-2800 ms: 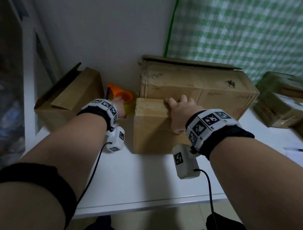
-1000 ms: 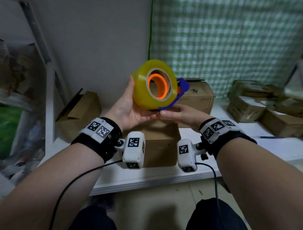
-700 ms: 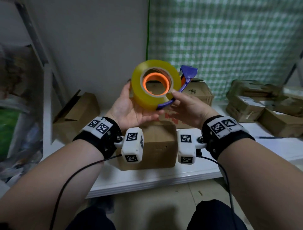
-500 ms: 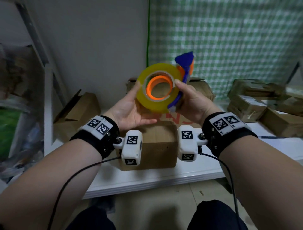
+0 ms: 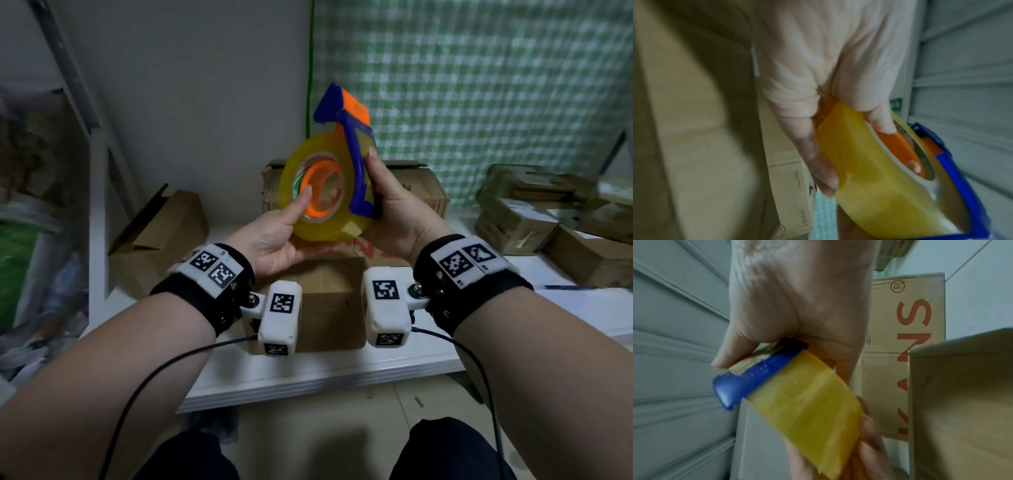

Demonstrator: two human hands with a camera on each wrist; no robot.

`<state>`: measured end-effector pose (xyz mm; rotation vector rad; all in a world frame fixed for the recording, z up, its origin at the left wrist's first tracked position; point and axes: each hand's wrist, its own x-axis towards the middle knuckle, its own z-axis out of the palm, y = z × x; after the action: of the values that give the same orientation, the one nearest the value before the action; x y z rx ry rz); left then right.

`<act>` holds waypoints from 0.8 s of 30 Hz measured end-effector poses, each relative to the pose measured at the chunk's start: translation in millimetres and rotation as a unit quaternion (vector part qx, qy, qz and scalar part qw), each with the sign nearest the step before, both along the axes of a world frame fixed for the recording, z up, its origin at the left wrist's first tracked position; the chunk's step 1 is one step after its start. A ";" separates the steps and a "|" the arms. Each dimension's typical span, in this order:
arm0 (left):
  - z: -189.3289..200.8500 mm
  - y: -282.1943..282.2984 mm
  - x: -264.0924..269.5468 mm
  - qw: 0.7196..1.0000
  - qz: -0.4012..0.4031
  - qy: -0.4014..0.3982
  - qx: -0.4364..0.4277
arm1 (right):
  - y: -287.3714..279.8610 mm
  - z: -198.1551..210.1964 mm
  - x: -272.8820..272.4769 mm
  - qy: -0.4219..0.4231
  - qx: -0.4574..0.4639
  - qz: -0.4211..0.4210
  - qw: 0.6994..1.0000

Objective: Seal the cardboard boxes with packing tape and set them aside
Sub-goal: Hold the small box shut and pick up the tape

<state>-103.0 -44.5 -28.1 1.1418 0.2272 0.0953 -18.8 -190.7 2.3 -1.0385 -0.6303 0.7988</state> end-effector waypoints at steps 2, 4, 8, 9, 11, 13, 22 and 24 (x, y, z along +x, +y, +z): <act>6.4 1.4 -2.1 0.988 0.037 0.038 0.144 | -0.3 0.4 4.4 0.008 -0.001 -0.034 0.999; 9.2 8.4 -5.7 0.928 0.119 0.058 0.348 | -3.7 1.0 11.3 -0.005 -0.011 -0.069 0.998; -4.3 35.4 -17.5 0.742 0.040 0.170 0.648 | -14.4 0.3 22.6 -0.046 -0.048 -0.112 0.992; -11.7 38.8 -20.0 0.704 -0.016 0.221 0.674 | -16.0 -1.0 24.3 -0.047 -0.060 -0.114 0.991; -29.2 43.2 -21.4 0.691 -0.070 0.260 0.671 | -17.0 -2.7 25.0 -0.054 -0.077 -0.113 0.989; -44.8 47.2 -18.7 0.728 -0.041 0.227 0.645 | -17.4 -3.6 24.8 -0.069 -0.089 -0.108 0.988; -62.4 24.2 -1.4 0.789 0.015 0.155 0.594 | -21.2 -8.7 32.1 -0.100 -0.163 -0.115 0.975; -67.3 23.2 0.8 0.799 0.037 0.141 0.583 | -21.6 -14.4 32.0 -0.113 -0.208 -0.103 0.966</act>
<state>-102.2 -21.2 -95.4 2.3978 0.5140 0.1397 13.2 -212.2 -12.1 -1.5687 -0.5456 0.6474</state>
